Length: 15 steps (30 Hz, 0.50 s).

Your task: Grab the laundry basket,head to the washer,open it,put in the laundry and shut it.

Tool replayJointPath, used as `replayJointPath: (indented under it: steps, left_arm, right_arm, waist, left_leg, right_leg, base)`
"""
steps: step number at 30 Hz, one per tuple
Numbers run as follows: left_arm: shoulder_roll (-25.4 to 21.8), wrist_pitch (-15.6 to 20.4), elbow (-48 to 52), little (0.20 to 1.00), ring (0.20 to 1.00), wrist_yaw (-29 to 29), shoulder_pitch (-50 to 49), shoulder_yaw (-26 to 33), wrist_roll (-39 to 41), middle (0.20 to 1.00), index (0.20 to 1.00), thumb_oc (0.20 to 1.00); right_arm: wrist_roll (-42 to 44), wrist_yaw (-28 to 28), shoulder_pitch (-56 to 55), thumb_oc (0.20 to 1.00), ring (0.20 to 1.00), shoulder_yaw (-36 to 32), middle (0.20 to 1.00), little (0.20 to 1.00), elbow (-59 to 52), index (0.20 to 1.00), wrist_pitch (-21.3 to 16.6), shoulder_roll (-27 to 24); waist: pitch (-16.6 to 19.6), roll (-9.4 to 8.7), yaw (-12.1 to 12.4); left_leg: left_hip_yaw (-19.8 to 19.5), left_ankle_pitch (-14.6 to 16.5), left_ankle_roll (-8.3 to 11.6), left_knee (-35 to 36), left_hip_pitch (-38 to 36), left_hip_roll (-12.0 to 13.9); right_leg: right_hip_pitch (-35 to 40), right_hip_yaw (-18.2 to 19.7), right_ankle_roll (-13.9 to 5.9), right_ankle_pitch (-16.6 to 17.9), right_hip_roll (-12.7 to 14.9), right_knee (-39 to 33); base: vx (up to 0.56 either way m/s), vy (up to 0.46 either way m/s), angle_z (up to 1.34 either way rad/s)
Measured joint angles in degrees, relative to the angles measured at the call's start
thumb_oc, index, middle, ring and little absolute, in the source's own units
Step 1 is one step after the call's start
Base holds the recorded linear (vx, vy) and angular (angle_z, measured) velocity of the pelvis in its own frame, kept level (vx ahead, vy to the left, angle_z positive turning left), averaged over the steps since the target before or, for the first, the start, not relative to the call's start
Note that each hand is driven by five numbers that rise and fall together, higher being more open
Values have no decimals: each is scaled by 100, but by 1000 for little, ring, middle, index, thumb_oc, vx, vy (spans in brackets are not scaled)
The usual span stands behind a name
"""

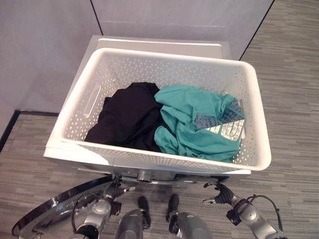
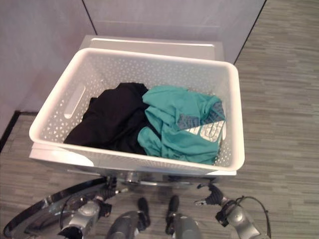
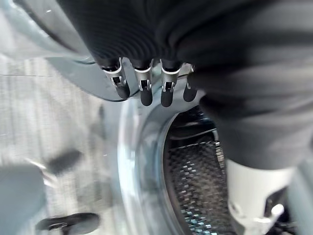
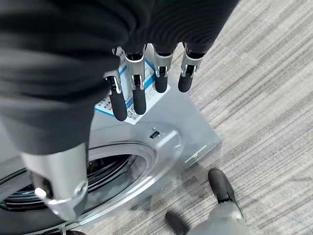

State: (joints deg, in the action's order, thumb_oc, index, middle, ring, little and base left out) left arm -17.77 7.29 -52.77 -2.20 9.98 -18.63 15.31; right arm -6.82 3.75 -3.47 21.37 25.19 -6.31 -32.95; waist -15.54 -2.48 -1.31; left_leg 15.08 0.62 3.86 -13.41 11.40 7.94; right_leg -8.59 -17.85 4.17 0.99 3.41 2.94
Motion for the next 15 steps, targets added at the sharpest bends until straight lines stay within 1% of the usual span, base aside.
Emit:
replayJointPath:
  steps: [1,2,3,4,5,6,7,8,11,13,15]
  left_arm:
    - [2,0,1,1000,1000,-6,-24,-12,0,1000,1000,1000]
    - [12,-1,2,1000,1000,-6,-62,-20,-3,1000,1000,1000]
    - [65,2,1,1000,1000,-6,-67,-25,-6,1000,1000,1000]
    - [175,2,2,1000,1000,-1,-93,-23,-9,1000,1000,1000]
    - [181,6,28,1000,1000,-3,-128,-10,-2,1000,1000,1000]
    - [176,4,231,1000,1000,25,-280,-22,0,1000,1000,1000]
    - [197,45,418,1000,1000,86,-464,-41,-3,1000,1000,1000]
    - [236,74,468,1000,1000,112,-571,-68,-3,1000,1000,1000]
    - [254,135,400,1000,1000,134,-823,-90,-9,1000,1000,1000]
    - [261,176,219,1000,1000,136,-940,-72,-8,1000,1000,1000]
    - [272,212,33,1000,1000,135,-948,-21,-6,1000,1000,1000]
  right_arm:
    - [-61,0,31,1000,1000,-2,1000,1000,18,1000,0,-19]
    - [-69,0,17,1000,1000,-46,1000,1000,19,1000,1,-18]
    - [-48,-12,-33,1000,1000,-292,1000,1000,94,1000,-14,4]
    - [61,-42,-97,1000,1000,-638,1000,1000,284,1000,-12,1]
    - [128,-116,-140,1000,1000,-736,1000,1000,386,1000,16,61]
    - [177,-120,-307,1000,1000,-810,1000,1000,398,1000,13,91]
    - [195,-120,-393,1000,1000,-836,1000,1000,427,1000,11,164]
    - [216,-119,-445,1000,1000,-838,1000,1000,482,1000,12,265]
    - [412,-120,-454,1000,1000,-839,1000,1000,761,1000,-22,521]
    - [754,-123,-485,1000,1000,-852,1000,1000,1247,1000,-30,676]
    - [1054,-116,-525,1000,1000,-953,1000,1000,1747,1000,-52,792]
  waist:
    - [1,2,24]
    - [13,41,15]
    - [11,199,-11]
    - [5,490,-143]
    - [13,485,-108]
    - [63,468,-119]
    - [96,452,-130]
    - [179,407,-120]
    - [500,265,-117]
    - [797,154,-90]
    - [963,102,-89]
  left_leg:
    - [-352,-17,27,81,-122,94]
    - [-610,-57,90,320,-302,159]
    - [-1059,-135,208,976,-599,79]
    - [-844,-187,160,1391,-784,21]
    - [-805,-308,111,1481,-904,-99]
    - [-714,-240,-54,1479,-940,-343]
    - [-640,-198,-162,1466,-940,-485]
    - [-604,-175,-225,1466,-934,-585]
    - [-423,-129,-297,1483,-929,-664]
    - [-334,-129,-300,1557,-940,-663]
    - [-322,-151,-281,1601,-940,-637]
  right_leg:
    - [-19,69,-19,12,4,21]
    - [-12,113,-128,73,3,24]
    - [-10,167,-281,162,1,26]
    - [67,94,-427,255,-10,-42]
    - [61,194,-539,278,91,-6]
    - [60,305,-680,334,315,1]
    - [45,360,-780,395,444,-17]
    - [25,427,-832,458,510,-58]
    - [17,595,-927,615,565,-259]
    - [60,648,-931,730,562,-509]
    - [85,647,-931,768,511,-631]
  base:
    - [44,153,-29]
    - [84,283,-39]
    - [97,341,-16]
    - [86,339,-19]
    - [31,239,-8]
    - [-4,196,-23]
    - [-24,201,-15]
    - [-28,166,-23]
    - [-17,67,-26]
    - [-11,5,-19]
    - [-3,-21,-7]
